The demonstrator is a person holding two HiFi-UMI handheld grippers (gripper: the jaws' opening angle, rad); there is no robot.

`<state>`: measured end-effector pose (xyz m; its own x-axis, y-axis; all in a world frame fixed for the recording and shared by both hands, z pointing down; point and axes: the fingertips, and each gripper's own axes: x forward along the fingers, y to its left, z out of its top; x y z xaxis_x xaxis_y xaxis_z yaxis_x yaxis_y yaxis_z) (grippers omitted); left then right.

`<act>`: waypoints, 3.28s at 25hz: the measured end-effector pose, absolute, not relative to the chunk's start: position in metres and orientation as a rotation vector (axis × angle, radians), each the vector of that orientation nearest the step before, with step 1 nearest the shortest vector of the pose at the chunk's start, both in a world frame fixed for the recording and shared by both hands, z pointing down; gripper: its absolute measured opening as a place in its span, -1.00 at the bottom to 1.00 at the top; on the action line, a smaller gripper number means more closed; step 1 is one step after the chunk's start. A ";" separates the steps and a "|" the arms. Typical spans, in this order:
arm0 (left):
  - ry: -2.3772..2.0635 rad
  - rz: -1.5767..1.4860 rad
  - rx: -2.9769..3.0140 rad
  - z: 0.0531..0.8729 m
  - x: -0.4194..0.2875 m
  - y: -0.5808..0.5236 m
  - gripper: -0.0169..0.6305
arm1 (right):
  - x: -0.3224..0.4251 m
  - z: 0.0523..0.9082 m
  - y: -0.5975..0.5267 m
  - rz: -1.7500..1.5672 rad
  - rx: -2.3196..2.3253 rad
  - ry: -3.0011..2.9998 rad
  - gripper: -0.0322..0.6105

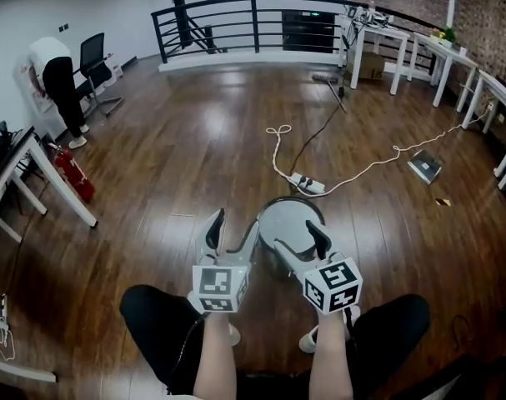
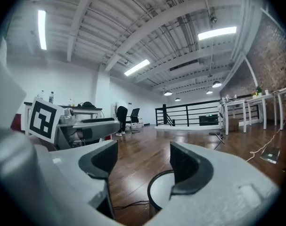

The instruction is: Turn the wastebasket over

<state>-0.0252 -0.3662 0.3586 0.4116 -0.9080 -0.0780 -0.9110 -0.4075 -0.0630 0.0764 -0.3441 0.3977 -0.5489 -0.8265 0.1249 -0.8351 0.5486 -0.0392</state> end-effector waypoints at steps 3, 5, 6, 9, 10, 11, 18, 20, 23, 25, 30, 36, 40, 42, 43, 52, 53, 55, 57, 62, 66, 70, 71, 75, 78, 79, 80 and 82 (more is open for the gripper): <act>1.676 0.027 -2.569 0.365 -0.036 -0.392 0.06 | 0.061 0.424 -0.376 0.197 1.368 -2.627 0.14; 1.698 0.044 -2.577 0.372 -0.043 -0.408 0.06 | 0.052 0.457 -0.397 0.239 1.304 -2.556 0.14; 1.717 0.054 -2.578 0.375 -0.047 -0.416 0.05 | 0.046 0.474 -0.408 0.252 1.272 -2.518 0.14; 1.755 0.041 -2.592 0.391 -0.061 -0.436 0.04 | 0.028 0.525 -0.440 0.284 1.210 -2.421 0.09; 1.763 0.029 -2.599 0.396 -0.065 -0.441 0.04 | 0.021 0.542 -0.450 0.295 1.186 -2.388 0.05; 1.772 0.021 -2.604 0.402 -0.068 -0.445 0.04 | 0.014 0.559 -0.458 0.304 1.154 -2.355 0.02; 1.853 -0.006 -2.642 0.430 -0.087 -0.468 0.04 | -0.019 0.655 -0.493 0.346 0.967 -2.120 -0.03; 1.870 -0.010 -2.650 0.434 -0.090 -0.469 0.03 | -0.022 0.666 -0.499 0.343 0.987 -2.093 -0.03; 1.885 0.003 -2.646 0.433 -0.096 -0.472 0.04 | -0.027 0.678 -0.508 0.288 1.000 -2.054 -0.04; 1.896 0.010 -2.633 0.431 -0.102 -0.473 0.03 | -0.027 0.682 -0.514 0.227 1.003 -1.998 -0.10; 1.930 0.020 -2.621 0.433 -0.111 -0.474 0.02 | -0.026 0.687 -0.517 0.160 1.059 -1.912 -0.36; 1.943 0.034 -2.612 0.432 -0.111 -0.470 0.01 | -0.018 0.683 -0.509 0.179 1.165 -1.939 -0.53; 1.959 0.061 -2.635 0.439 -0.108 -0.469 -0.01 | -0.010 0.679 -0.496 0.226 1.197 -1.989 -0.61; 1.957 0.060 -2.646 0.442 -0.104 -0.469 -0.02 | -0.007 0.675 -0.492 0.256 1.191 -2.013 -0.63; 1.954 0.057 -2.650 0.442 -0.103 -0.469 -0.02 | -0.006 0.672 -0.492 0.267 1.184 -2.027 -0.64; 1.971 0.074 -2.674 0.452 -0.096 -0.467 -0.03 | 0.022 0.609 -0.490 0.419 1.240 -2.288 -0.67; 1.973 0.068 -2.677 0.453 -0.096 -0.468 -0.03 | 0.029 0.600 -0.492 0.471 1.265 -2.339 -0.68; 1.977 0.054 -2.679 0.457 -0.097 -0.470 -0.03 | 0.047 0.588 -0.496 0.640 1.336 -2.434 -0.69; 1.981 0.043 -2.684 0.461 -0.098 -0.471 -0.03 | 0.071 0.590 -0.496 0.866 1.420 -2.492 -0.73; 1.999 -0.022 -2.691 0.474 -0.100 -0.474 -0.03 | 0.135 0.637 -0.484 1.194 1.647 -2.432 -0.76; 2.037 -0.083 -2.688 0.488 -0.104 -0.474 -0.03 | 0.192 0.683 -0.467 1.269 1.784 -2.158 -0.76; 2.044 -0.181 -2.727 0.516 -0.100 -0.473 -0.03 | 0.223 0.716 -0.448 1.329 1.848 -2.028 -0.74; 2.043 -0.211 -2.740 0.524 -0.098 -0.473 -0.03 | 0.224 0.716 -0.449 1.327 1.859 -2.034 -0.74; 2.036 -0.356 -2.828 0.568 -0.088 -0.474 -0.03 | 0.224 0.710 -0.450 1.229 1.876 -1.982 -0.73; 2.059 -0.483 -2.928 0.619 -0.080 -0.475 -0.03 | 0.228 0.703 -0.446 1.160 1.869 -1.951 -0.24; 2.070 -0.523 -2.971 0.639 -0.077 -0.474 -0.03 | 0.230 0.698 -0.445 1.132 1.864 -1.951 -0.24; 2.081 -0.556 -3.022 0.658 -0.074 -0.473 -0.02 | 0.231 0.694 -0.444 1.105 1.851 -1.956 -0.24; 2.101 -0.588 -3.137 0.695 -0.068 -0.469 0.06 | 0.227 0.689 -0.441 1.062 1.787 -1.962 -0.24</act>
